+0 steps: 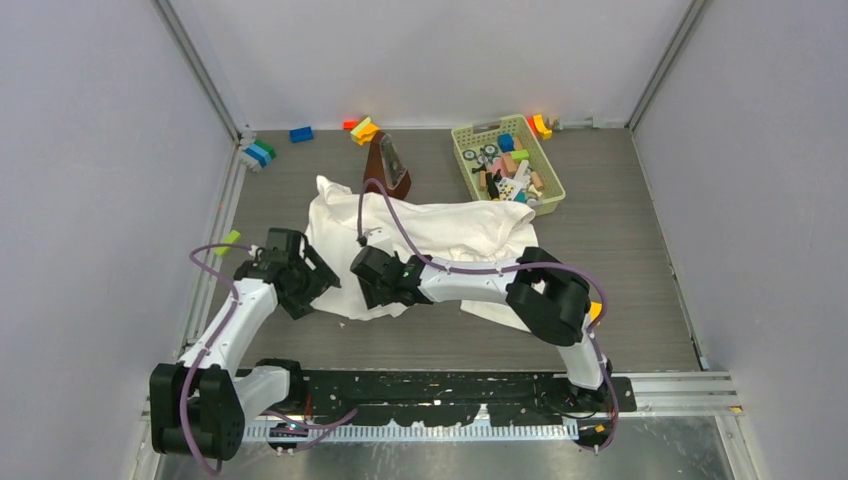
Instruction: Remove the brooch from the garment
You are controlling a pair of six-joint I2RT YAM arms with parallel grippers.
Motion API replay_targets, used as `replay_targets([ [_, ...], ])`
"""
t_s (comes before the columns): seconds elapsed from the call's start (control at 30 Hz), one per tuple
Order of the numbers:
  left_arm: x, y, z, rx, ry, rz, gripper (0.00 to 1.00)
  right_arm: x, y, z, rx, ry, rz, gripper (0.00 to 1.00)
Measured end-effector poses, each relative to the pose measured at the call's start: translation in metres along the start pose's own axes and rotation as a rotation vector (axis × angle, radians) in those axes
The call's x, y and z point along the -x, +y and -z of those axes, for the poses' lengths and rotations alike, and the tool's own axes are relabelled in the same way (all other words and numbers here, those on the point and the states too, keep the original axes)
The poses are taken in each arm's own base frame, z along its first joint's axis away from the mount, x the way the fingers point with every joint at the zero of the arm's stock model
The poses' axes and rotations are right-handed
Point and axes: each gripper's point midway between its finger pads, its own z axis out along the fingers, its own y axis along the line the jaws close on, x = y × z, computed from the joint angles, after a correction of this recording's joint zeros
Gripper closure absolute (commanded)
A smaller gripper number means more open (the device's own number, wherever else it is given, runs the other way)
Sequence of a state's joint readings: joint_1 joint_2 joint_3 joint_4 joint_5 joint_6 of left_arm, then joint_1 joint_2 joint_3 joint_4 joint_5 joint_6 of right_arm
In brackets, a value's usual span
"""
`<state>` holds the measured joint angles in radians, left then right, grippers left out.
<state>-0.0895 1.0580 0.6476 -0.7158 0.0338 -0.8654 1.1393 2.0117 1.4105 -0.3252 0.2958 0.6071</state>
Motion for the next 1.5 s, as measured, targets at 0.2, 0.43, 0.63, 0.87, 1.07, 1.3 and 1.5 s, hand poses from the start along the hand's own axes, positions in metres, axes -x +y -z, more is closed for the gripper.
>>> replay_targets([
  [0.2, -0.003, 0.008, -0.013, 0.027, -0.007, 0.039, 0.32, -0.002, -0.003, -0.016, -0.058, 0.003, 0.016, 0.62],
  [0.43, -0.010, 0.023, -0.029, 0.071, -0.007, 0.070, 0.46, 0.003, -0.010, -0.015, -0.112, 0.001, 0.033, 0.96],
  [0.63, -0.007, 0.021, -0.037, 0.050, -0.037, 0.105, 0.92, 0.020, -0.018, 0.012, -0.132, -0.045, 0.028, 0.97],
  [0.87, 0.000, 0.021, -0.042, 0.041, -0.077, 0.099, 1.00, 0.080, -0.030, 0.096, -0.093, -0.223, -0.041, 0.97],
  [1.07, 0.026, 0.015, -0.012, 0.079, -0.153, 0.032, 1.00, 0.141, -0.101, 0.158, -0.105, -0.344, -0.204, 0.97],
  [1.3, 0.061, 0.009, 0.060, 0.055, -0.325, -0.005, 1.00, 0.178, -0.221, 0.208, -0.225, -0.429, -0.421, 0.98],
  [1.5, 0.097, 0.021, 0.123, 0.129, -0.499, -0.043, 1.00, 0.180, -0.218, 0.226, -0.190, -0.385, -0.412, 1.00],
])
